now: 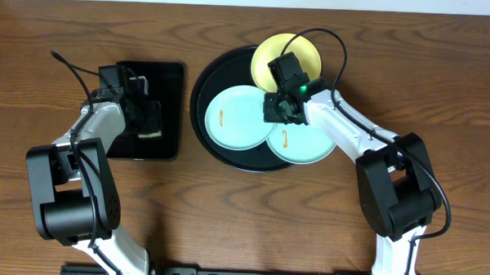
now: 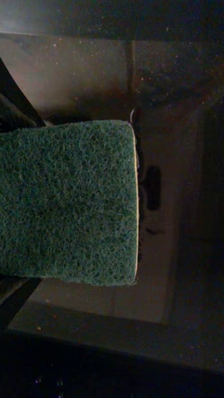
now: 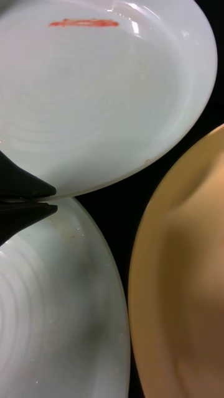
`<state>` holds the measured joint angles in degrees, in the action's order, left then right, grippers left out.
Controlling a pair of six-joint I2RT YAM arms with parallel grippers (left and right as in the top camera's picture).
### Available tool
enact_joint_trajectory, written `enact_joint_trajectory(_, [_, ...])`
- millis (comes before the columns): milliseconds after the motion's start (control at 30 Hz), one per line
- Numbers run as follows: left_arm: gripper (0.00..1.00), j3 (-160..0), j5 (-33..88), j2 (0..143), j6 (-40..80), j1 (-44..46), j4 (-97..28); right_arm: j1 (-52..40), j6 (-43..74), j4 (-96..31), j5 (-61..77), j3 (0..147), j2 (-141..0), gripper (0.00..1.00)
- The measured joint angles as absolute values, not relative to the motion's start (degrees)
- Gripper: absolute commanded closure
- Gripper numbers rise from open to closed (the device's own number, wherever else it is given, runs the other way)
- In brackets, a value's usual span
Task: Clean dirty plates on tray and stack at the side
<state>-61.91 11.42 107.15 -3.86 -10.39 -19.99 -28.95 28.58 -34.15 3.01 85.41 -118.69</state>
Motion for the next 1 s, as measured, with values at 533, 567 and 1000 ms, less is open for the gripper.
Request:
enact_joint_trajectory(533, [0.87, -61.9, 11.2, 107.2, -3.6, -10.4, -20.1, -28.6, 23.5, -35.3, -0.1, 87.5, -117.1, 0.99])
enact_joint_trajectory(567, [0.91, -62.0, 11.3, 107.2, -3.7, -10.4, -20.1, -28.8, 23.7, -36.1, -0.9, 87.6, -117.1, 0.99])
enact_joint_trajectory(1000, [0.92, -62.2, 10.2, 99.7, -2.7, -10.4, -22.9, -30.8, 25.1, -37.0, -5.0, 87.6, -117.1, 0.99])
